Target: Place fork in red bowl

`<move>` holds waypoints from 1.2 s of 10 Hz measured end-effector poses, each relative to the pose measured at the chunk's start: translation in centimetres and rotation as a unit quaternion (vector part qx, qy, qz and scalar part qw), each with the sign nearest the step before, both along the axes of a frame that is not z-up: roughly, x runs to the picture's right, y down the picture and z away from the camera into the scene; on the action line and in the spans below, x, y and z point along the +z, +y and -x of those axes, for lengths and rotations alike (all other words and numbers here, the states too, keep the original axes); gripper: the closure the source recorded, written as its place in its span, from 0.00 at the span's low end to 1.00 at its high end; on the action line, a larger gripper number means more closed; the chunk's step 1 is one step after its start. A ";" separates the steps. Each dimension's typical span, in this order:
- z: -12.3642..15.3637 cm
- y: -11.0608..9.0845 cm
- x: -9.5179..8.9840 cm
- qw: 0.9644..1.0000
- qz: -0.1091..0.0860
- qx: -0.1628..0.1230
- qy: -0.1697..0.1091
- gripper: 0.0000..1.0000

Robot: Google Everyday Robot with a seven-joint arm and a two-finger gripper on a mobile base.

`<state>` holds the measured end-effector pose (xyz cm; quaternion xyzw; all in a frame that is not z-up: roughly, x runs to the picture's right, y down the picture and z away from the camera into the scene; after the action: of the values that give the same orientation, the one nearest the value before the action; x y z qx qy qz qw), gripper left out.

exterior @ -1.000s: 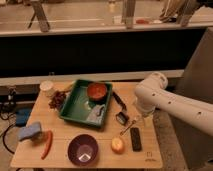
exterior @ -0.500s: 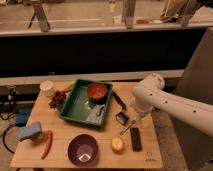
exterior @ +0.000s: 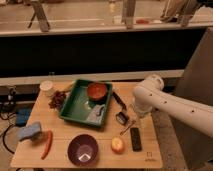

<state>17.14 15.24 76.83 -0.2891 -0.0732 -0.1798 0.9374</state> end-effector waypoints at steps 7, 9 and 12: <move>0.4 1.1 1.4 1.000 -0.013 -0.016 -0.023 0.38; 0.2 1.8 2.3 0.999 -0.009 -0.022 -0.024 0.54; 0.4 2.6 3.4 0.999 0.001 -0.028 -0.027 0.57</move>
<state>16.74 17.81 80.23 -0.2873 -0.0905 -0.2136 0.9293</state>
